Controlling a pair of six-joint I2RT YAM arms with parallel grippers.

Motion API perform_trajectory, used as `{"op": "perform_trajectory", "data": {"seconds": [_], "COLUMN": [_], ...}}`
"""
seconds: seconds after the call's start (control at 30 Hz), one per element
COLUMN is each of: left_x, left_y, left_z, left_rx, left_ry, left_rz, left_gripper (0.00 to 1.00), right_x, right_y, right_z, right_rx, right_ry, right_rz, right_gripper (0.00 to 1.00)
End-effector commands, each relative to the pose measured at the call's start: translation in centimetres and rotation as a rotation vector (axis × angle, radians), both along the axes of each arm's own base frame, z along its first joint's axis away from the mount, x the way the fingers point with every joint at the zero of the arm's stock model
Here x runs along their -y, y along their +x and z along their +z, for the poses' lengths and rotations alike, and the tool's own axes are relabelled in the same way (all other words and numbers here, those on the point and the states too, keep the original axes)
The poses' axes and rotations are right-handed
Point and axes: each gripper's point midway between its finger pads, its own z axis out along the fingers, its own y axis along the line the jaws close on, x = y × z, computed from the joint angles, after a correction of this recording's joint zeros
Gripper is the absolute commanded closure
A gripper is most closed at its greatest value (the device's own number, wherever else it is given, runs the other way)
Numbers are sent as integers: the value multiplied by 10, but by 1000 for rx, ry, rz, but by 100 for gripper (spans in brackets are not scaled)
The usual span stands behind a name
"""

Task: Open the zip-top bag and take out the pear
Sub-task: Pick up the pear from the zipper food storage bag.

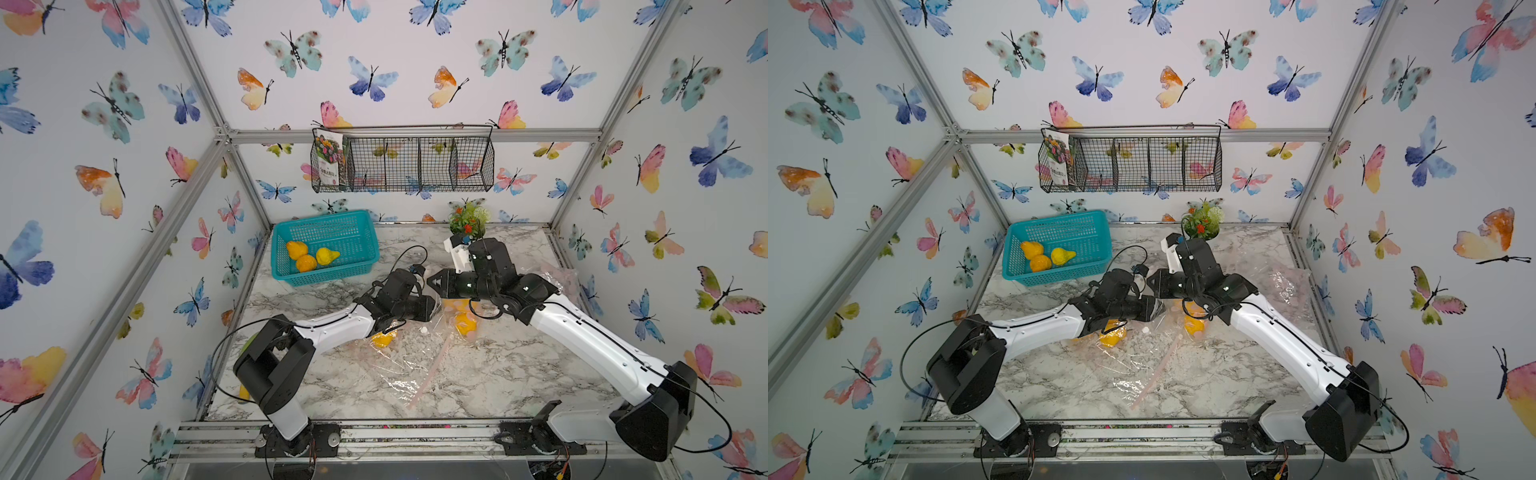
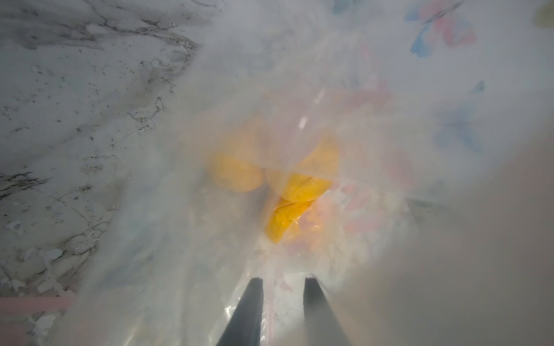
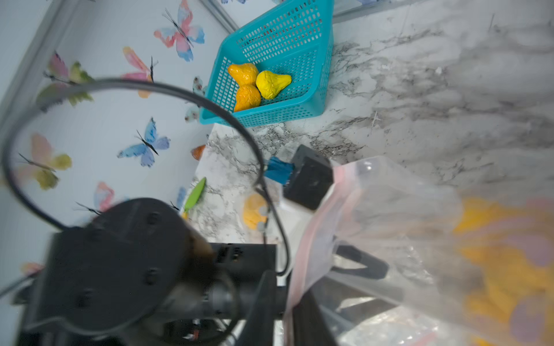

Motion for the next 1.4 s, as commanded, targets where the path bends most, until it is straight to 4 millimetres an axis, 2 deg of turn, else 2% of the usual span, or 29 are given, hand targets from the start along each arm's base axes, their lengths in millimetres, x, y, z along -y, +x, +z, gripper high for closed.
{"op": "perform_trajectory", "data": {"seconds": [0.0, 0.07, 0.17, 0.3, 0.4, 0.5, 0.57, 0.67, 0.73, 0.83, 0.93, 1.03, 1.13, 1.23, 1.37], "left_x": [4, 2, -4, -9, -15, -19, -20, -22, -25, -29, -32, -31, -25, -24, -30], "left_y": [2, 5, 9, 10, 11, 13, 14, 14, 13, 14, 14, 13, 13, 14, 12], "left_z": [-15, -21, -28, -35, -39, -42, -42, -44, -49, -53, -58, -56, -44, -39, -32], "left_rx": [-9, -12, -23, -37, -40, -42, -43, -46, -51, -59, -68, -59, -35, -27, 6], "left_ry": [21, 31, 41, 48, 60, 68, 70, 80, 96, 113, 129, 119, 64, 62, 67], "left_rz": [-39, -33, -22, -17, -9, 4, 8, 8, 14, 22, 23, 16, 1, -3, 3], "left_gripper": [72, 72, 71, 71, 70, 70, 69, 69, 69, 69, 68, 66, 63, 59, 54], "right_x": [6, 28, 60, 97, 129, 157, 174, 187, 191, 186, 158, 125, 93, 72, 59], "right_y": [4, 11, 20, 35, 49, 61, 67, 73, 78, 83, 80, 71, 62, 50, 35], "right_z": [1, -4, -6, -18, -38, -74, -106, -140, -152, -169, -175, -161, -156, -178, -212], "right_rx": [37, 70, 110, 71, 42, -22, -96, -178, -189, -225, -263, -229, -180, -239, -308], "right_ry": [-40, -123, -240, -275, -268, -271, -265, -236, -226, -191, -80, 52, 12, -37, -91], "right_rz": [-32, -116, -215, -286, -344, -391, -409, -418, -428, -403, -275, -143, -34, 24, 43], "right_gripper": [60, 48, 37, 34, 33, 33, 33, 34, 39, 45, 52, 58, 61, 63, 67]}}
